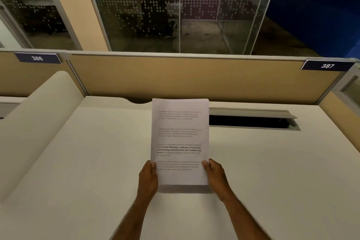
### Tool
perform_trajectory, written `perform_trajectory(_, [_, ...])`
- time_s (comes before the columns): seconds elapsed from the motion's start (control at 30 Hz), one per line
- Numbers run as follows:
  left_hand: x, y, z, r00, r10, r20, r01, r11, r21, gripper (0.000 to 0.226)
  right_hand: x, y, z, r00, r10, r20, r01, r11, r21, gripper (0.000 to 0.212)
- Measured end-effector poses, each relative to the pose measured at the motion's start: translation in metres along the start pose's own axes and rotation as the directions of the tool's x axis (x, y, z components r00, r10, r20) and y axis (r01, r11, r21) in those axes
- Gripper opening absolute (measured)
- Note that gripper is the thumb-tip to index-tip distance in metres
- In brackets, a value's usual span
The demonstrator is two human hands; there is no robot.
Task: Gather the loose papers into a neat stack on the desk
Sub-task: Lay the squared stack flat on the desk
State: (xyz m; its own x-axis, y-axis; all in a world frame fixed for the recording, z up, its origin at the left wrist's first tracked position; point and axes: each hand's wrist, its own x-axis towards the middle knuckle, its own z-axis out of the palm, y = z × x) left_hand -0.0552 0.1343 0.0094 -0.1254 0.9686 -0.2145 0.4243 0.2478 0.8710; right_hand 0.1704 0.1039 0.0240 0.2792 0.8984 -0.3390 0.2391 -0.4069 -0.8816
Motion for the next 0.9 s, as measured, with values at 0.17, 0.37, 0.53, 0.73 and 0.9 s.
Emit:
perform_trajectory(0.17, [0.054,0.022,-0.014,0.99,-0.065,0.127,0.073,0.996,-0.058,0.039,0.037,-0.032,0.01,0.998,0.062,-0.005,-0.061,0.996,0.061,0.032])
perform_trajectory(0.37, [0.119,0.031,-0.012,0.969,-0.158,0.189,0.176,0.981,-0.081,0.04,0.094,-0.047,0.029,0.993,0.113,-0.036,-0.11,0.991,0.081,0.031])
perform_trajectory(0.53, [0.163,0.022,-0.001,0.962,-0.192,0.196,0.2,0.979,-0.024,0.041,0.132,-0.045,0.044,0.983,0.175,-0.057,-0.173,0.984,0.038,0.031])
perform_trajectory(0.73, [0.19,0.013,0.014,0.967,-0.212,0.142,0.201,0.975,0.09,0.04,0.155,-0.04,0.056,0.974,0.202,-0.107,-0.207,0.978,-0.041,0.029])
perform_trajectory(0.9, [0.193,0.018,0.022,0.965,-0.24,0.105,0.219,0.96,0.175,0.038,0.154,-0.043,0.055,0.97,0.212,-0.118,-0.22,0.973,-0.062,0.031])
